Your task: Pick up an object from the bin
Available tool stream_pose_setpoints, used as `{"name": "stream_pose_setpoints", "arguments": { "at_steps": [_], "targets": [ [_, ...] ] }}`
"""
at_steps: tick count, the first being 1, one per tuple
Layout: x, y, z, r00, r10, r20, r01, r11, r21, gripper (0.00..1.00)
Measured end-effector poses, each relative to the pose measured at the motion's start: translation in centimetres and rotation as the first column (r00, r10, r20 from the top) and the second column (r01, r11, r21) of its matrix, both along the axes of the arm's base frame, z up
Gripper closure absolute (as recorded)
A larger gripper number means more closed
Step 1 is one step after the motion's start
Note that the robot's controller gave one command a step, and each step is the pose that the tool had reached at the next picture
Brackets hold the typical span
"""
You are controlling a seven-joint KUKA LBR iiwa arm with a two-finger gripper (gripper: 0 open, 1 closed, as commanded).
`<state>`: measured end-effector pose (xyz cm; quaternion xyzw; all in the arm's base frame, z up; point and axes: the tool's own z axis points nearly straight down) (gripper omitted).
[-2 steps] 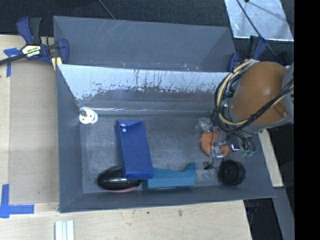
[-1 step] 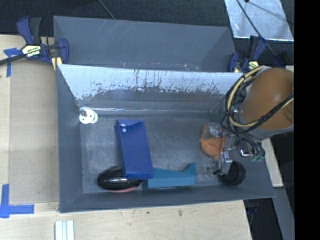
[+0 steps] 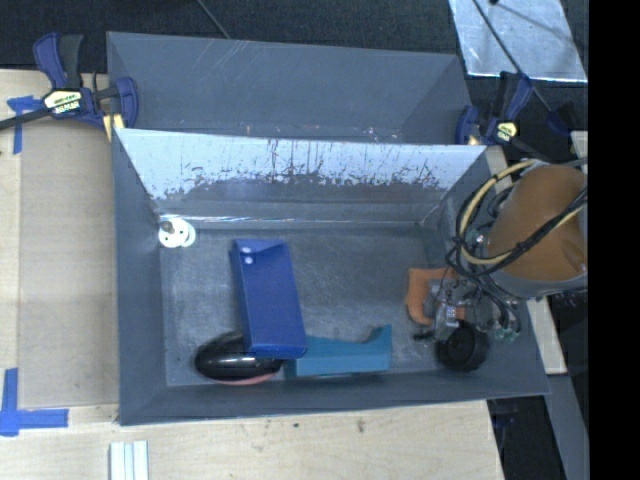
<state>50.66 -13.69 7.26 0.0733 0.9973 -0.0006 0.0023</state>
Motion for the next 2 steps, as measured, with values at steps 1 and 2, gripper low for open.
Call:
{"name": "stream_pose_setpoints", "arguments": {
  "at_steps": [1, 2],
  "targets": [
    [0.0, 0.0, 0.0, 1.0, 0.001, 0.0, -0.001, 1.0, 0.0, 1.0],
    [-1.2, 0.8, 20.4, 1.0, -0.02, 0.006, 0.02, 1.0, -0.001, 1.0]
  ]
}}
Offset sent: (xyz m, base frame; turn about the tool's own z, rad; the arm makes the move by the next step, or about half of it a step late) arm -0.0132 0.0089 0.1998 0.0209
